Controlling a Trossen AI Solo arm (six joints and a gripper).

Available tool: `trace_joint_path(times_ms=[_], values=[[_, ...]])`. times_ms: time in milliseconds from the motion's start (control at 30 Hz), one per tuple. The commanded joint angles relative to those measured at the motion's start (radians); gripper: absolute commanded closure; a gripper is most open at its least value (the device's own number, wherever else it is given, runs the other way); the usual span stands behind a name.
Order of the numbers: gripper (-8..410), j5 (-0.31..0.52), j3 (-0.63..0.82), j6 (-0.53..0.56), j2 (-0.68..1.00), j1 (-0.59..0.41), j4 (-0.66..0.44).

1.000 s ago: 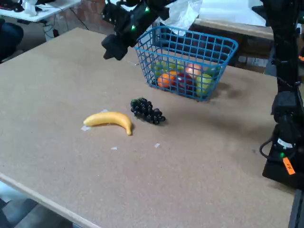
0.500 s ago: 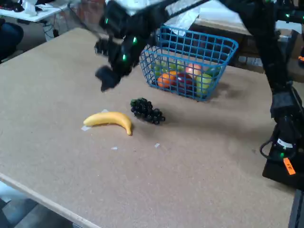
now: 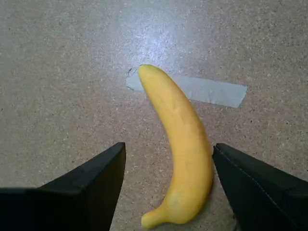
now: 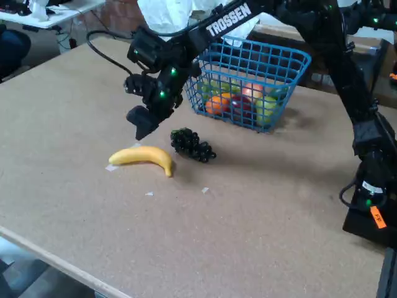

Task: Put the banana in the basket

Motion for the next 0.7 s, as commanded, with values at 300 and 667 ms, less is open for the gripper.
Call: trace_joint_path(times_ms=[300,667], values=[[151,0.048,-0.002,-0.032,0.011,0.0,-0.045],[151,0.035,-0.001,-0.052,0.114,0.0,-0.02]])
